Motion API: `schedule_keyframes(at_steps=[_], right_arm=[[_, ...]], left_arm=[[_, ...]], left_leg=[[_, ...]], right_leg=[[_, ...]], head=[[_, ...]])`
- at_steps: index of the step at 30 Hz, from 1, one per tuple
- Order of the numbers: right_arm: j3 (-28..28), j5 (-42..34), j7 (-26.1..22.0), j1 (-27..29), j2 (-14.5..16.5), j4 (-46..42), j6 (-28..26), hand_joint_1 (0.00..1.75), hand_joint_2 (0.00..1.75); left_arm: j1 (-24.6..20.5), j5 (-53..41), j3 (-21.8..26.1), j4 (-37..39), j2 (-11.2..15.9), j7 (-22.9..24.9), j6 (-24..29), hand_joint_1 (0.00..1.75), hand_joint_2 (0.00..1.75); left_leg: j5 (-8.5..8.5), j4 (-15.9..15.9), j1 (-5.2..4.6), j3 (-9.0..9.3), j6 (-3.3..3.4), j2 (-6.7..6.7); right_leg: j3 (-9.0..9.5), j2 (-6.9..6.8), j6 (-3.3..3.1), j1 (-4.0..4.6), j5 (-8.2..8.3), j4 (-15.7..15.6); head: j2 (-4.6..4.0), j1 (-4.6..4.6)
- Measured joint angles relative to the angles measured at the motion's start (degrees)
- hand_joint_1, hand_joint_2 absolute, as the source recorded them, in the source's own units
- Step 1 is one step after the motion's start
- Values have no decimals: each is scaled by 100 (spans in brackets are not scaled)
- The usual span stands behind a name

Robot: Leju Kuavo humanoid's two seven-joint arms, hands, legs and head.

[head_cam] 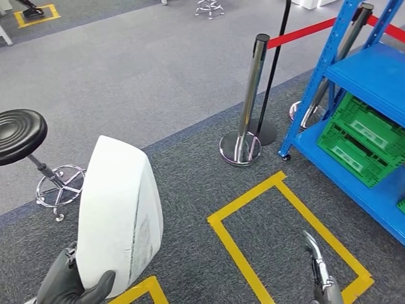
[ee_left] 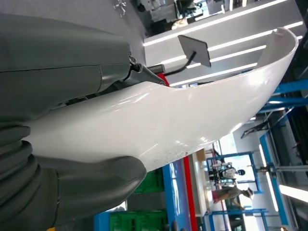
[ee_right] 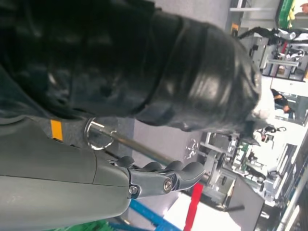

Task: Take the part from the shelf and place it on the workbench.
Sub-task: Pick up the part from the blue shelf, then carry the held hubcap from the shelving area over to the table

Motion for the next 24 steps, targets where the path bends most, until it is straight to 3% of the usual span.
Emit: schedule_keyframes(at_steps=[2,4,5,7,9,10,11,12,14,16,18,20,22,24], right_arm=[[32,-22,18,14,-38,-14,-69,0,0],[59,-29,26,20,-73,-26,-127,0,0],[68,-31,27,17,-91,-27,-155,0,0],[79,-33,22,17,-125,-34,-225,0,0],[99,-46,9,26,-155,-39,-274,0,0],[112,-57,2,31,-169,-40,-287,0,0],[125,-69,-5,33,-184,-40,-293,0,0],[137,-79,-13,33,-197,-40,-296,0,0],[157,-100,-31,33,-220,-40,-300,0,0],[176,-117,-55,26,-241,-40,-303,0,0],[204,-134,-68,-2,-265,-38,-307,0,0],[250,-147,-70,-46,-284,-37,-309,0,0],[304,-150,-79,-74,-292,-32,-310,0,0],[346,-150,-87,-80,-295,-18,-312,0,0]], left_arm=[[-23,27,-6,20,-1,17,-26,175,175],[-35,33,-8,39,-2,30,-41,175,175],[-36,32,-9,45,-4,38,-47,175,175],[-62,34,-13,57,-13,60,-70,175,175],[-111,65,-21,80,-32,74,-121,175,175],[-135,108,-26,96,-41,77,-165,175,175],[-154,166,-32,113,-47,77,-216,175,175],[-169,228,-38,131,-48,77,-267,175,175],[-197,314,-50,166,-48,77,-340,175,175],[-228,338,-54,192,-50,83,-367,175,175],[-243,338,-53,207,-52,101,-372,175,175],[-217,321,-53,210,-51,99,-370,175,175],[-187,295,-53,211,-49,72,-362,175,175],[-175,281,-53,213,-49,58,-356,175,175]], left_leg=[[81,-386,1,205,69,161],[77,-388,-29,165,204,51],[89,-397,-34,153,255,-5],[118,-418,-46,143,352,-126],[127,-422,-78,123,420,-255],[126,-421,-103,116,441,-331],[124,-419,-129,117,453,-407],[121,-418,-152,125,460,-489],[115,-418,-182,155,468,-658],[108,-403,-206,152,462,-813],[125,-392,-198,98,416,-951],[140,-384,-180,54,354,-1053],[-13,-153,-202,-57,303,-837],[-360,508,-206,-374,252,-475]], right_leg=[[55,-107,101,24,-51,23],[142,-213,182,15,-56,-9],[164,-201,218,-5,-78,-10],[43,46,251,-30,-294,270],[-359,375,219,-13,-681,1056],[-585,447,195,6,-817,1466],[-746,477,166,26,-843,1716],[-807,493,131,47,-744,1741],[-627,611,39,88,-268,1153],[-351,880,-35,102,66,446],[-229,991,-47,105,90,191],[-183,854,-63,100,104,128],[-132,685,-110,82,125,64],[-101,506,-146,85,116,39]], head=[[0,22],[0,52],[0,53],[0,70],[0,99],[0,111],[0,115],[0,118],[0,120],[0,120],[0,118],[0,116],[0,93],[0,71]])
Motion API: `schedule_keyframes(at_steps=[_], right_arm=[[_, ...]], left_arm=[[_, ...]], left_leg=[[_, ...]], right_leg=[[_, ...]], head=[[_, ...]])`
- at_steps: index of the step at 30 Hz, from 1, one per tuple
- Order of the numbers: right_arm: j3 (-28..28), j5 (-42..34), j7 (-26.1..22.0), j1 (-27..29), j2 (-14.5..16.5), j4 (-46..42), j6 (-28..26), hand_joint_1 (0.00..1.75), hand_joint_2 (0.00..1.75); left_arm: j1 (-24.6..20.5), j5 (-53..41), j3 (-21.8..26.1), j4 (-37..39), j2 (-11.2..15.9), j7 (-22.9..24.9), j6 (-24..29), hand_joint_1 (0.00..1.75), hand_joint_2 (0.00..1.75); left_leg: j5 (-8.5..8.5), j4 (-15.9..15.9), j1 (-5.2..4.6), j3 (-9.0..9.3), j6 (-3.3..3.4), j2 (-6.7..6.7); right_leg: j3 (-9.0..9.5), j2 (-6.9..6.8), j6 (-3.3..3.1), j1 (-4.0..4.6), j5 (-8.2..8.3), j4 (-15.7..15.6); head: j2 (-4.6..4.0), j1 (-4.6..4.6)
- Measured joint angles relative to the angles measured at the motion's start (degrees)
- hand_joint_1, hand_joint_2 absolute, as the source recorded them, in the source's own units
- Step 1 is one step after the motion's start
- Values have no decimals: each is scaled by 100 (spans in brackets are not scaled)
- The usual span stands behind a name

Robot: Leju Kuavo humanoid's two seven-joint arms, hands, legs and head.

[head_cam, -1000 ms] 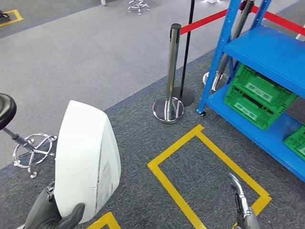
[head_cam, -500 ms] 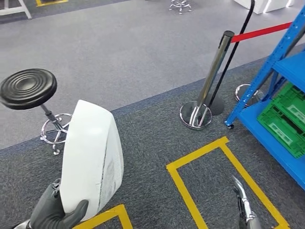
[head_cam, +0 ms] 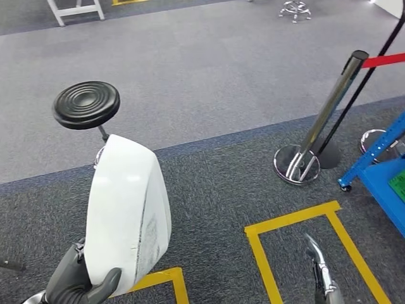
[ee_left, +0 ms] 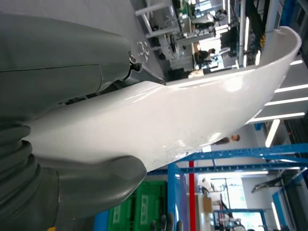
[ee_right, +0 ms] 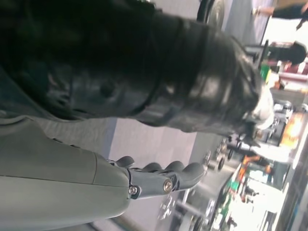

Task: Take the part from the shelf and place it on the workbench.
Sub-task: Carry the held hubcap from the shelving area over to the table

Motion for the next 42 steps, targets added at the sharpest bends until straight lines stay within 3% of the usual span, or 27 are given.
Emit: schedule_keyframes(at_steps=[2,3,5,6,8,9,11,13,15,17,18,19,20,22,24,26,27,28,30,32,33,34,35,37,39,41,42], right_arm=[[31,-1,-2,-6,0,17,-1,0,0],[43,-1,-4,-12,0,23,-1,0,0],[61,0,-15,-33,0,30,-1,0,0],[71,1,-21,-45,-1,31,-1,0,0],[89,9,-23,-64,-4,32,-2,0,0],[100,17,-19,-76,-9,33,-3,0,0],[122,45,2,-119,-19,36,-4,0,0],[139,79,21,-161,-31,37,-5,0,0],[145,91,33,-158,-43,41,-8,0,0],[150,78,40,-146,-50,47,-10,0,0],[152,72,41,-145,-51,49,-10,0,0],[153,67,42,-145,-52,50,-10,0,0],[154,63,42,-144,-53,50,-10,0,0],[155,56,43,-142,-54,50,-10,0,0],[155,48,45,-138,-54,49,-12,0,0],[154,45,46,-139,-55,48,-14,0,0],[153,46,46,-143,-55,47,-14,0,0],[152,47,45,-143,-55,46,-15,0,0],[150,45,44,-136,-55,44,-18,0,0],[147,41,44,-128,-55,44,-21,0,0],[146,39,44,-128,-55,44,-20,0,0],[146,37,44,-130,-55,44,-20,0,0],[146,34,45,-131,-55,44,-20,0,0],[146,34,48,-132,-55,44,-21,0,0],[147,38,58,-137,-55,44,-20,0,0],[148,43,67,-153,-55,43,-19,0,0],[149,44,69,-165,-58,43,-19,0,0]], left_arm=[[15,-3,-1,9,1,-1,1,175,175],[23,-7,-1,15,1,-1,3,175,175],[29,-21,-1,23,1,-3,6,175,175],[26,-28,0,25,1,-4,8,175,175],[11,-37,1,27,1,-2,8,175,175],[7,-40,5,28,1,0,12,175,175],[34,-50,25,27,1,0,32,175,175],[90,-65,49,24,3,-14,63,175,175],[118,-87,58,22,4,-30,90,175,175],[118,-118,61,24,2,-32,107,175,175],[117,-132,61,24,-1,-27,114,175,175],[116,-142,61,24,-1,-18,120,175,175],[116,-146,61,24,-2,-7,126,175,175],[110,-155,61,24,-3,20,140,175,175],[106,-163,60,24,-3,37,156,175,175],[111,-167,58,24,-3,40,167,175,175],[115,-167,57,24,-4,39,169,175,175],[112,-168,55,24,-2,39,169,175,175],[96,-169,51,24,1,39,168,175,175],[84,-169,46,25,3,39,166,175,175],[85,-170,45,25,3,39,164,175,175],[85,-171,44,26,3,39,162,175,175],[86,-172,43,26,3,39,158,175,175],[76,-175,41,26,3,40,151,175,175],[59,-169,38,26,3,48,139,175,175],[54,-148,37,26,4,53,112,175,175],[57,-138,34,25,4,52,98,175,175]], left_leg=[[-226,655,27,-324,-43,126],[-188,729,39,-360,-55,143],[158,215,51,-90,-58,229],[326,-204,43,133,-46,370],[484,-785,7,437,21,575],[478,-882,-15,476,62,607],[499,-916,-28,461,148,470],[537,-961,-12,469,221,350],[560,-980,1,468,270,235],[563,-977,-2,456,288,90],[563,-975,-4,459,288,10],[562,-973,-3,467,287,-70],[559,-969,0,477,283,-149],[546,-938,1,473,249,-300],[553,-909,5,422,176,-446],[588,-912,26,368,92,-580],[574,-886,31,346,63,-535],[499,-778,26,295,38,-403],[158,-203,15,47,1,-27],[-193,555,27,-282,-29,122],[-235,742,32,-350,-34,134],[-166,703,33,-307,-31,145],[-10,440,30,-151,-18,174],[302,-394,-8,319,40,415],[393,-877,-60,572,117,600],[397,-935,-85,567,186,509],[421,-965,-76,575,218,443]], right_leg=[[10,-183,-10,10,-23,1],[15,-270,-6,11,-36,2],[41,-426,16,11,-71,2],[61,-493,35,15,-94,1],[94,-614,95,44,-152,12],[119,-673,128,56,-172,13],[174,-766,197,51,-200,8],[135,-535,257,24,-339,163],[-172,-155,278,7,-668,781],[-587,-26,279,4,-914,1532],[-704,-15,277,4,-886,1686],[-708,-6,274,1,-740,1602],[-609,34,268,-6,-510,1308],[-301,309,261,-41,-131,531],[-120,501,244,-55,-38,148],[-86,395,195,-36,-36,123],[-77,319,161,-35,-21,105],[-67,236,123,-35,-10,85],[-56,53,64,-26,-6,61],[-63,-127,38,-2,-19,61],[-66,-217,33,7,-25,61],[-68,-304,33,14,-34,62],[-66,-387,35,19,-47,62],[-35,-533,60,39,-86,66],[7,-656,107,58,-127,71],[76,-779,168,57,-144,59],[99,-772,202,48,-167,67]], head=[[0,-2],[0,-3],[0,-3],[0,-3],[0,5],[0,7],[0,9],[0,24],[0,52],[0,61],[0,61],[0,61],[0,62],[0,63],[0,61],[0,60],[0,60],[0,49],[0,29],[0,22],[0,21],[0,21],[0,21],[0,22],[0,30],[0,35],[0,33]])
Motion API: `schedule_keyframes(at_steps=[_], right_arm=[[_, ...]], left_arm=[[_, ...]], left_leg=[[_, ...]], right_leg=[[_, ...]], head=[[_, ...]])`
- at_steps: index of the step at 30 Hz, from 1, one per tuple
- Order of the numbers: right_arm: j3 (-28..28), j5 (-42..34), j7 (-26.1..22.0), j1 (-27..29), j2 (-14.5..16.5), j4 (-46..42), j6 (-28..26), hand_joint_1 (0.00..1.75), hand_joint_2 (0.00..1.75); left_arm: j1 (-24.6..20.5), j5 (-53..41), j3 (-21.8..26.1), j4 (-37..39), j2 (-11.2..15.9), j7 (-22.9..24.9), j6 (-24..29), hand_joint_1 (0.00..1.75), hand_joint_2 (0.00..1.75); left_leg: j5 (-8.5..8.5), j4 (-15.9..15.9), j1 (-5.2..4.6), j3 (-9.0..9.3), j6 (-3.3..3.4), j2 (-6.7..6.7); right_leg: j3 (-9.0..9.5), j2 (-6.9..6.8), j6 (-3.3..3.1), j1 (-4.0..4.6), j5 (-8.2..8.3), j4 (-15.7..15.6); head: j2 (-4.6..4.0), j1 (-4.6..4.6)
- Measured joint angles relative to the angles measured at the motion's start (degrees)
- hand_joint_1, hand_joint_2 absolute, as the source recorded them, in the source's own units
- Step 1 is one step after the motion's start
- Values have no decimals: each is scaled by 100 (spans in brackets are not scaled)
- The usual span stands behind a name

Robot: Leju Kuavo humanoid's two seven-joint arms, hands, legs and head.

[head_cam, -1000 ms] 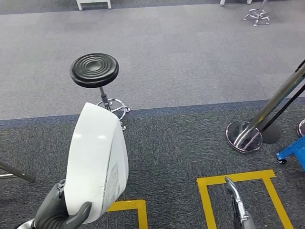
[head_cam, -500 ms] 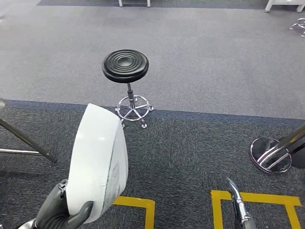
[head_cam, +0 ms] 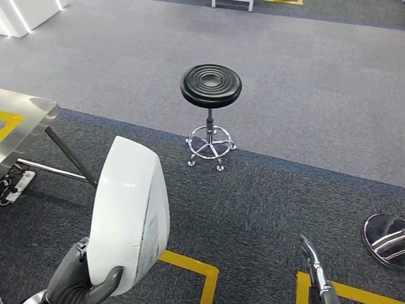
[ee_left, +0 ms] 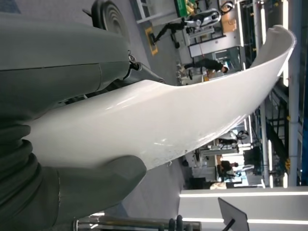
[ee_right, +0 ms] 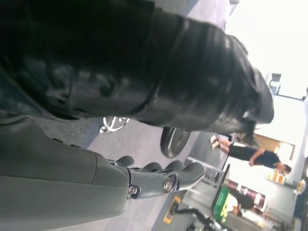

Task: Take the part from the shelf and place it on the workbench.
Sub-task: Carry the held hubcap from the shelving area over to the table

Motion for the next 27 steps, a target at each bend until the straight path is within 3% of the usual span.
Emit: schedule_keyframes(at_steps=[2,4,6,7,8,9,10,11,13,15,17,19,21,22,23,24,26,27], right_arm=[[2,4,1,-9,-8,-1,-1,0,0],[4,2,2,-4,-20,4,-2,0,0],[8,-1,4,-2,-27,9,-2,0,0],[10,3,4,-3,-27,9,-2,0,0],[13,8,4,-3,-27,9,-2,0,0],[15,13,3,-2,-28,8,-2,0,0],[19,16,3,-3,-28,9,-2,0,0],[24,21,2,-2,-29,9,-3,0,0],[33,25,1,2,-31,9,-4,0,0],[37,28,1,-3,-38,6,-4,0,0],[40,31,-1,-3,-43,3,-3,0,0],[44,37,-1,7,-43,2,-4,0,0],[58,48,-1,10,-43,2,-4,0,0],[69,54,-3,12,-44,3,-4,0,0],[80,56,-9,16,-44,4,-4,0,0],[89,55,-21,23,-45,5,-4,0,0],[93,38,-50,46,-45,5,-4,0,0],[93,27,-60,56,-45,5,-6,0,0]], left_arm=[[-13,4,-13,-1,2,-3,-13,175,175],[-29,3,-31,-1,5,-7,-16,175,175],[-28,-4,-46,-1,8,-10,-17,175,175],[-26,-8,-55,-1,8,-13,-17,175,175],[-24,-12,-64,-1,8,-14,-18,175,175],[-22,-14,-74,-1,8,-15,-18,175,175],[-21,-15,-82,-1,9,-16,-18,175,175],[-23,-17,-88,-1,11,-17,-18,175,175],[-18,-24,-93,-1,20,-19,-18,175,175],[-1,-29,-99,-1,29,-20,-18,175,175],[-1,-29,-105,-1,41,-21,-18,175,175],[-7,-39,-109,-1,53,-31,-10,175,175],[31,-98,-111,-1,71,-89,33,175,175],[70,-140,-113,-1,85,-138,66,175,175],[115,-182,-114,-2,104,-189,101,175,175],[155,-211,-119,-4,122,-231,132,175,175],[189,-240,-134,-10,154,-270,182,175,175],[186,-238,-145,-14,164,-275,199,175,175]], left_leg=[[58,-68,35,27,66,-126],[81,-87,58,28,97,-252],[81,-84,60,22,100,-396],[78,-82,62,29,97,-473],[71,-78,68,43,87,-554],[57,-68,76,56,68,-637],[40,-49,76,61,41,-715],[25,-20,77,46,9,-795],[30,18,83,-21,-61,-937],[45,34,105,-77,-123,-1014],[-96,245,92,-178,-170,-751],[-456,915,83,-482,-205,-397],[-731,1624,95,-810,-222,-311],[-714,1722,97,-850,-221,-306],[-586,1581,96,-774,-211,-291],[-383,1229,90,-592,-191,-239],[-82,421,38,-179,-124,58],[-27,172,7,-59,-95,176]], right_leg=[[-93,281,54,-21,-187,257],[-451,648,86,-43,-537,968],[-817,748,110,-51,-703,1602],[-882,757,117,-54,-621,1644],[-829,776,123,-61,-423,1444],[-683,849,130,-79,-159,1056],[-521,996,137,-100,33,658],[-367,1130,131,-122,150,324],[-244,1265,84,-129,154,85],[-227,1128,3,-118,161,69],[-204,964,-81,-114,166,41],[-189,781,-143,-91,154,26],[-185,598,-170,-64,138,27],[-177,514,-174,-54,128,28],[-162,434,-174,-47,116,28],[-138,358,-169,-40,100,28],[-102,221,-138,-18,59,30],[-95,158,-112,-6,38,31]], head=[[0,29],[0,67],[0,76],[0,76],[0,76],[0,76],[0,78],[0,78],[0,76],[0,72],[0,43],[0,12],[0,10],[0,9],[0,9],[0,8],[0,10],[0,12]])
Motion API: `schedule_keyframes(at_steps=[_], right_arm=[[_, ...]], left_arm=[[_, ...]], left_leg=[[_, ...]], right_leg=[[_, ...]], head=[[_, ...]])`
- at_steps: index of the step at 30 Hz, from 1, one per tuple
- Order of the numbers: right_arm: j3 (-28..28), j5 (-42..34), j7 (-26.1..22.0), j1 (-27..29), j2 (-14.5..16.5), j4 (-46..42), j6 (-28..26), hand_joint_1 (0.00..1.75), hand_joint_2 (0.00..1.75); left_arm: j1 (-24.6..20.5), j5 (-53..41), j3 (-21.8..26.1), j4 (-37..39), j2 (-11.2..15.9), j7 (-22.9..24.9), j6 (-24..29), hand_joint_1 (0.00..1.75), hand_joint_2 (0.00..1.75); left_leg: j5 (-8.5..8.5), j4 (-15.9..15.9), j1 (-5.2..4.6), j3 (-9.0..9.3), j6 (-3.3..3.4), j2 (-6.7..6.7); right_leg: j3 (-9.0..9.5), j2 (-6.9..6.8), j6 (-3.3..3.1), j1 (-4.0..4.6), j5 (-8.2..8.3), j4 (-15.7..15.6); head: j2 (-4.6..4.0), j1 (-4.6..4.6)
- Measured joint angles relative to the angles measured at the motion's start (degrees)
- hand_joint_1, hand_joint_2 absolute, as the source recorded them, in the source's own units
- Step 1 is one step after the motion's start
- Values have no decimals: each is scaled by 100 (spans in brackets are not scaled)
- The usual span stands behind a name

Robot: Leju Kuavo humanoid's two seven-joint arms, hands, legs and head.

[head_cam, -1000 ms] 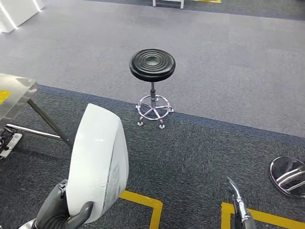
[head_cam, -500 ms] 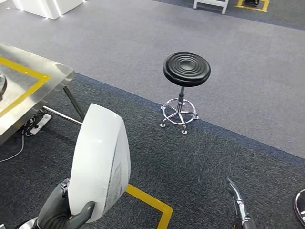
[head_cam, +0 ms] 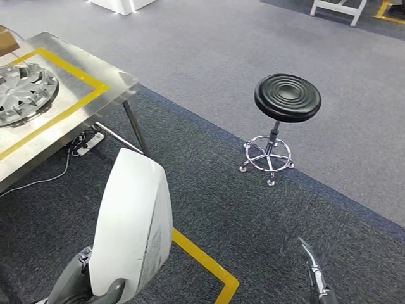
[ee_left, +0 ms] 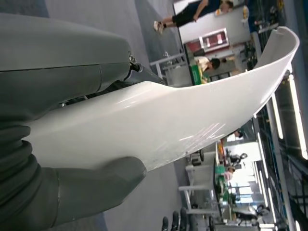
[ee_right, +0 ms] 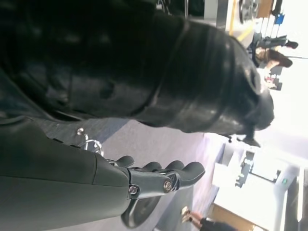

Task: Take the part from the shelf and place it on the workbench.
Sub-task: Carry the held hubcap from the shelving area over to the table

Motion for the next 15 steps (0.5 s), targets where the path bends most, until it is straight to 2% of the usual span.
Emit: schedule_keyframes(at_steps=[1,3,4,6,7,8,9,10,11,12,13,14,15], right_arm=[[0,-10,-3,6,-2,0,-1,0,0],[2,-19,10,3,-10,-2,-4,0,0],[5,-22,21,-7,-17,-3,-3,0,0],[11,-48,32,-26,-27,0,-4,0,0],[14,-77,25,-34,-30,11,-4,0,0],[17,-110,10,-41,-31,26,-5,0,0],[22,-146,-8,-50,-31,46,-5,0,0],[26,-173,-35,-59,-31,67,-5,0,0],[30,-194,-74,-68,-31,86,-2,0,0],[33,-213,-126,-78,-30,104,19,0,0],[34,-214,-178,-93,-23,124,77,0,0],[24,-196,-221,-111,3,151,184,0,0],[-1,-161,-245,-133,48,180,328,0,0]], left_arm=[[-7,5,-8,-1,9,2,15,175,175],[-11,33,-20,-6,20,20,34,175,175],[-6,50,-25,-11,23,29,41,175,175],[-9,89,-32,-24,25,36,48,175,175],[-12,107,-33,-26,26,36,49,175,175],[-18,120,-34,-26,26,36,48,175,175],[-20,128,-34,-26,26,36,46,175,175],[-18,131,-34,-26,26,36,45,175,175],[-16,129,-34,-26,26,36,50,175,175],[-8,126,-34,-26,26,36,62,175,175],[3,122,-34,-26,26,34,80,175,175],[10,117,-34,-26,29,33,103,175,175],[21,115,-34,-26,36,30,125,175,175]], left_leg=[[-8,-104,-29,41,23,62],[9,-144,-37,37,69,-75],[31,-172,-23,47,98,-147],[81,-227,21,70,155,-278],[87,-231,28,63,166,-340],[91,-230,32,54,173,-411],[91,-228,33,51,174,-487],[90,-226,35,54,173,-567],[88,-224,38,65,169,-650],[81,-218,44,81,159,-734],[69,-207,53,93,140,-810],[52,-180,53,90,111,-888],[45,-154,54,70,76,-960]], right_leg=[[12,-66,28,7,-17,-2],[67,-176,90,3,-44,-15],[82,-102,121,-7,-84,14],[-62,250,169,-26,-311,361],[-235,443,180,-32,-488,710],[-443,539,189,-36,-656,1109],[-629,577,197,-38,-755,1438],[-743,589,202,-39,-743,1598],[-748,598,205,-42,-610,1532],[-644,633,208,-51,-379,1243],[-486,742,217,-72,-141,844],[-323,883,224,-92,14,464],[-198,1000,219,-106,96,201]], head=[[0,1],[0,-1],[0,6],[0,32],[0,47],[0,51],[0,55],[0,54],[0,54],[0,54],[0,54],[0,56],[0,54]])
